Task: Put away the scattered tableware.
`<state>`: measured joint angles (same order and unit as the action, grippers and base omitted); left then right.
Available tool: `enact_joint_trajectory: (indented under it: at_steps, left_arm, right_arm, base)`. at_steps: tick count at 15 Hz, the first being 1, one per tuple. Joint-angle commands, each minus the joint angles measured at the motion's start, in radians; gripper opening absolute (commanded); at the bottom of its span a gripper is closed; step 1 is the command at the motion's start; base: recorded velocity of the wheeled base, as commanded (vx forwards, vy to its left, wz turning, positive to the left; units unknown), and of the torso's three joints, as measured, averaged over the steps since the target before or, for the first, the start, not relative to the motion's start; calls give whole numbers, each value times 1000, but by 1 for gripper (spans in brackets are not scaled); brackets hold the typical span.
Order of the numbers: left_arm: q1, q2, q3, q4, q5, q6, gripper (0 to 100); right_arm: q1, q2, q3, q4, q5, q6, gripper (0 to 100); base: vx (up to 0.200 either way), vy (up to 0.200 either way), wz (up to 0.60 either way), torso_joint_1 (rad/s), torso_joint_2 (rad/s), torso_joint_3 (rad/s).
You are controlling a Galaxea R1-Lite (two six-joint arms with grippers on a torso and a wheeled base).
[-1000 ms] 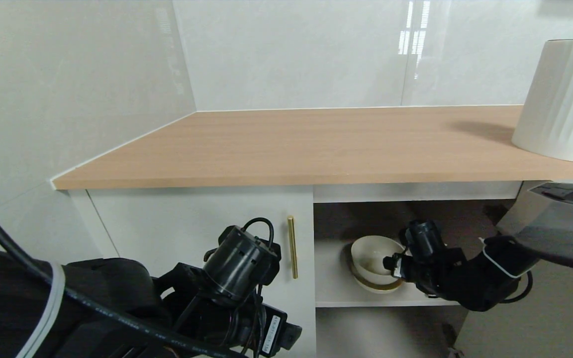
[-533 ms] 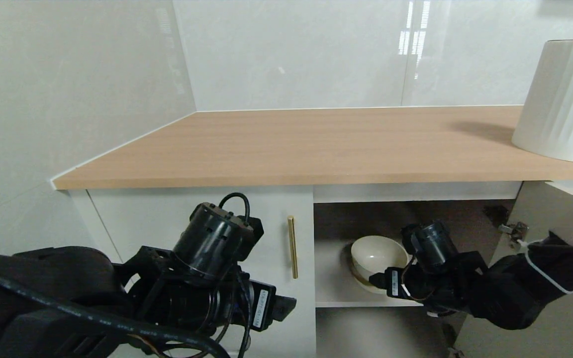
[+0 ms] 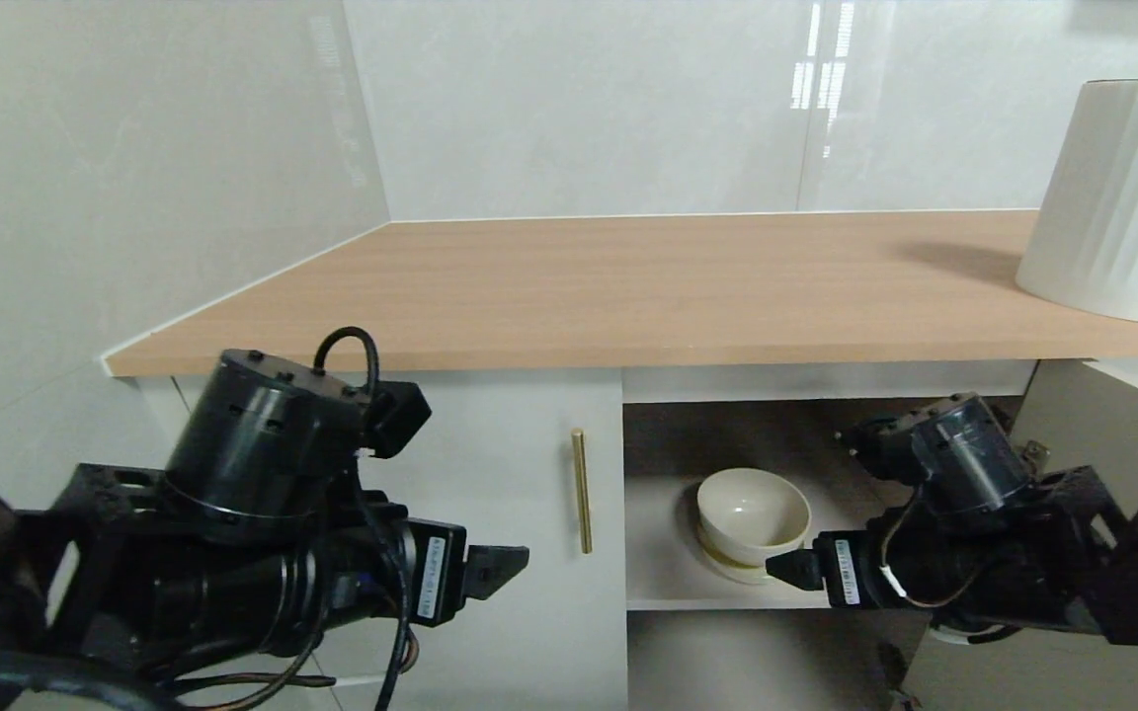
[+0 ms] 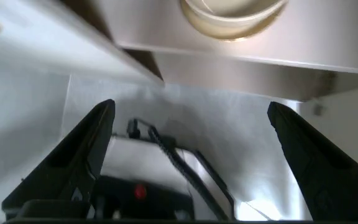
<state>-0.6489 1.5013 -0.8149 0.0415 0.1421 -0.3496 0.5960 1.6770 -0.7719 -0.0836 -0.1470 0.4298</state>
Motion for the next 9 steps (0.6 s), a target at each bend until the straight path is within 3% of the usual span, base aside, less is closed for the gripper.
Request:
enact_joint_trajectory:
  at_steps: [1, 3, 5, 6, 9]
  left_arm:
    - [38, -151, 31, 41, 5, 12, 100]
    - [92, -239, 71, 87, -4, 17, 100]
    - [92, -239, 71, 87, 7, 20, 100]
    - [83, -225, 63, 86, 11, 38, 100]
    - [83, -174, 53, 86, 34, 37, 100]
  right_arm:
    - [38, -189, 22, 93, -5, -11, 100]
    - [77, -266, 75, 154, -6, -3, 100]
    - [87, -272, 82, 159, -8, 1, 100]
    - [87, -247, 83, 157, -6, 12, 100]
    - [93, -191, 85, 151, -8, 29, 100]
  base:
    - [0, 0, 0, 0, 0, 0]
    - [0, 0, 0, 0, 0, 0]
    - [0, 0, 0, 0, 0, 0]
    - [0, 0, 0, 0, 0, 0]
    - [0, 0, 0, 0, 0, 0]
